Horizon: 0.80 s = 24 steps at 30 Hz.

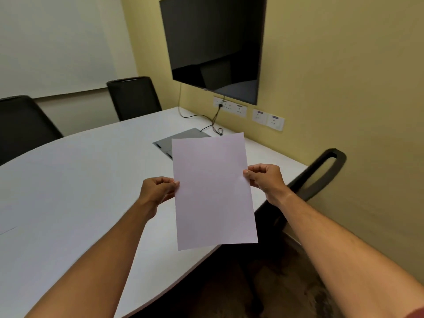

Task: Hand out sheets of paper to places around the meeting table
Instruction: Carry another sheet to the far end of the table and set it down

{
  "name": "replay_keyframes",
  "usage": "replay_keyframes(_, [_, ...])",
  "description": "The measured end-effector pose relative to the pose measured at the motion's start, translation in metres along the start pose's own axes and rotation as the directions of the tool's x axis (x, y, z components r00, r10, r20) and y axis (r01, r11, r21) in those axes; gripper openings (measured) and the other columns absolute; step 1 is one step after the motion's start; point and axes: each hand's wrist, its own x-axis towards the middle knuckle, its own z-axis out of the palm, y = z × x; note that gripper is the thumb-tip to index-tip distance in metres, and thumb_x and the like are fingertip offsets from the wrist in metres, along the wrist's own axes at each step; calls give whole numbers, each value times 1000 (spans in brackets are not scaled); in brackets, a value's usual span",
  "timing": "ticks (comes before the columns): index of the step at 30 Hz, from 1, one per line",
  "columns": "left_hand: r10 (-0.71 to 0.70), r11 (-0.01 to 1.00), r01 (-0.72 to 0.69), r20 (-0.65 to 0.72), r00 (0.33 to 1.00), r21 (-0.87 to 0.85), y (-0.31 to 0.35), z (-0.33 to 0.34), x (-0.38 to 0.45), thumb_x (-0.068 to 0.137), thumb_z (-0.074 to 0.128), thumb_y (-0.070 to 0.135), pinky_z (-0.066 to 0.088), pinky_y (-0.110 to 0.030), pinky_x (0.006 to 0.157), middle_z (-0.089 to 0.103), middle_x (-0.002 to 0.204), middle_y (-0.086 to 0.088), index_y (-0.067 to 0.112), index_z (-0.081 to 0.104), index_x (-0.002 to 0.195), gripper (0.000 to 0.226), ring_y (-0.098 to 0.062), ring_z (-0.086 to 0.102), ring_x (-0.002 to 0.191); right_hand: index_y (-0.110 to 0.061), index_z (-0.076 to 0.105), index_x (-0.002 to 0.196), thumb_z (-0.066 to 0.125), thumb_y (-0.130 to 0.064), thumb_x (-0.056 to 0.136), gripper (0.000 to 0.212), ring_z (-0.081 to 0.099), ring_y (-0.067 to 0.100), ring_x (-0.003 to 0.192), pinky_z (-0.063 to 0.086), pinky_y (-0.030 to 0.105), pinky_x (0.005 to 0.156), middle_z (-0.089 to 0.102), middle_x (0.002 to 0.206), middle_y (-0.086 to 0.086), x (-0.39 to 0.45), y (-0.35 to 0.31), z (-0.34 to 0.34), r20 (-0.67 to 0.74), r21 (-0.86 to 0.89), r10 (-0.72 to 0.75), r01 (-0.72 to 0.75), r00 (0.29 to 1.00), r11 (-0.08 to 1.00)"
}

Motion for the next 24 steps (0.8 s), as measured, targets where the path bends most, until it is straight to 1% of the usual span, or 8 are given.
replay_keyframes(2, [-12,1000,12,-48,999,0,-1,-7,16,84,72,0,59,-26,70,71,90,-16,0,67,80,7,-25,70,79,2,69,86,72,0,84,4,68,20,74,60,28,72,71,84,12,25,1,15,49,-2,9,-9,999,1000])
replay_keyframes(5, [-25,1000,24,-98,995,-17,-3,-16,49,84,73,0,60,-22,67,71,92,-16,0,68,82,5,-26,71,81,-1,69,82,72,0,83,3,67,22,75,60,34,80,71,84,12,67,4,38,97,-29,21,-18,995,999])
replay_keyframes(10, [-71,997,66,-139,988,-46,-11,-24,121,84,72,1,59,-22,67,72,92,-14,1,68,83,4,-24,70,82,-5,68,78,74,0,82,9,66,18,71,59,32,77,70,80,9,145,17,79,130,-61,53,-45,990,997])
replay_keyframes(15, [-140,989,131,-156,978,-66,-22,-33,196,84,72,1,59,-19,62,72,89,-13,1,68,82,4,-23,70,81,-4,68,80,74,0,81,7,66,21,77,59,34,80,70,84,11,222,38,119,137,-99,123,-110,983,989])
replay_keyframes(19, [-202,978,188,-160,966,-93,-38,-30,242,84,72,2,60,-21,66,73,89,-13,2,69,82,4,-23,71,82,-5,67,82,75,0,81,9,65,20,76,58,32,78,68,83,9,271,55,134,124,-155,169,-150,978,977])
replay_keyframes(22, [-258,962,238,-168,951,-133,-53,-20,269,84,74,4,59,-26,75,73,95,-15,3,70,83,4,-25,70,88,-6,67,82,75,-1,81,10,65,20,78,58,31,76,68,84,8,306,66,139,114,-199,190,-165,975,966])
replay_keyframes(24, [-313,943,280,-188,931,-179,-62,-8,283,84,73,5,57,-29,79,72,95,-14,4,69,86,5,-22,69,86,-6,67,83,76,-2,80,9,65,19,78,57,28,73,68,84,8,329,72,140,102,-228,195,-168,975,959])
